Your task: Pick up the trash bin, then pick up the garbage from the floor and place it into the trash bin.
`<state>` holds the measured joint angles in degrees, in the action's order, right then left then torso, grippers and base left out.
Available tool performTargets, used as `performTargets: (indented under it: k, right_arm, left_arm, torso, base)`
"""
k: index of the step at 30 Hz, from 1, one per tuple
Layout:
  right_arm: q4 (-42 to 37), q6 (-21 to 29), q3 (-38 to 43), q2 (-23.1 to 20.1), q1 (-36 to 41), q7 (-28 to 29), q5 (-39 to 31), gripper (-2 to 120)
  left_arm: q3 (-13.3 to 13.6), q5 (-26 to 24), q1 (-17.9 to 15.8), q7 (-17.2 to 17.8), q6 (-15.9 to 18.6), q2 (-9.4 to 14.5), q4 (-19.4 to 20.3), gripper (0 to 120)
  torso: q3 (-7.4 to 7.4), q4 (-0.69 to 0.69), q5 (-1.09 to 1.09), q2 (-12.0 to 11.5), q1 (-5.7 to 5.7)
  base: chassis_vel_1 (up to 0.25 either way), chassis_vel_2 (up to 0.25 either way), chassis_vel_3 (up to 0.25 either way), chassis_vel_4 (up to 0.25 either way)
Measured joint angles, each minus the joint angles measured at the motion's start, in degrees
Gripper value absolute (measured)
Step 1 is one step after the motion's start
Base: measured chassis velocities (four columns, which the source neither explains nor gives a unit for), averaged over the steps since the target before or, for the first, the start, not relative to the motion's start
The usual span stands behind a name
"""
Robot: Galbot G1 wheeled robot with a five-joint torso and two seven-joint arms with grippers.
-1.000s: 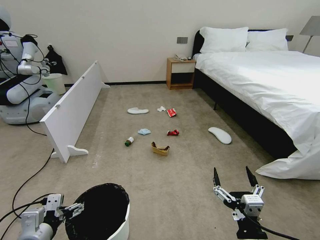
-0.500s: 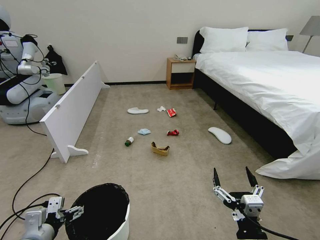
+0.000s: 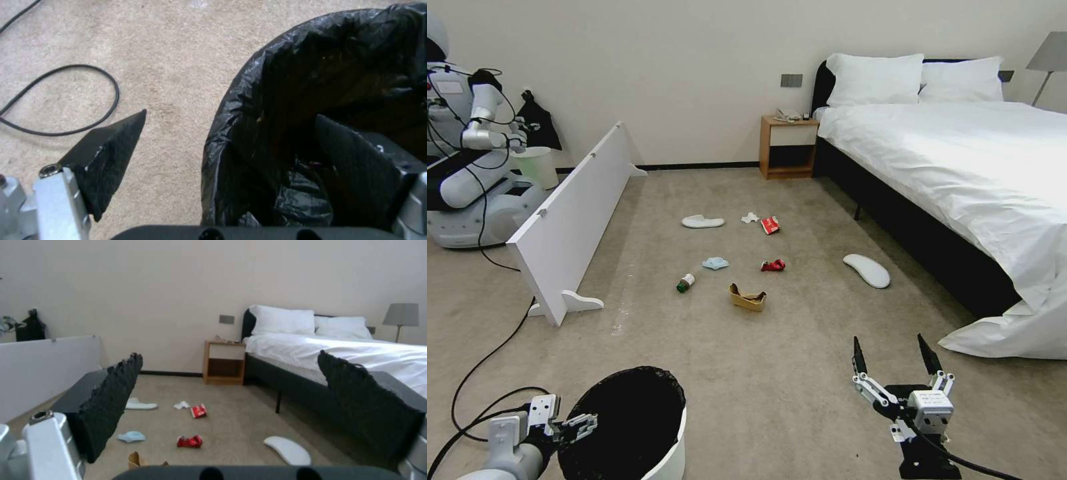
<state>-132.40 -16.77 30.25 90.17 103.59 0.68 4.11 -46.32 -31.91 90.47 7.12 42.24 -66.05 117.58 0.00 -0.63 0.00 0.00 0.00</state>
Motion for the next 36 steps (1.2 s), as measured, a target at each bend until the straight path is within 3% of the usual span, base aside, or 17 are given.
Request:
performTargets:
  k: [20,28,36]
  right_arm:
    - [-0.1,-0.05,0.11,0.04,0.45,-0.07,0.21,100]
    - [-0.35,-0.05,0.32,-0.01,0.57,-0.09,0.2,100]
    - [-0.74,-0.04,0.18,0.12,0.85,-0.16,0.25,100]
  left_arm:
    - [1.78,0.27,-2.54,0.67,-0.01,-0.39,-5.73,98]
    - [1.83,0.79,-2.63,0.78,-0.33,-0.21,-6.97,73]
    - [2.16,0.88,-2.6,0.98,-0.38,-0.16,-7.88,40]
  torso:
    - [0.0,0.0,0.0,0.0,0.0]
    - [0.0,0.0,0.02,0.0,0.0]
    - [0.0,0.01,0.03,0.01,0.0]
  base:
    - [0.0,0.0,0.0,0.0]
    - [0.0,0.0,0.0,0.0]
    - [0.0,0.0,0.0,0.0]
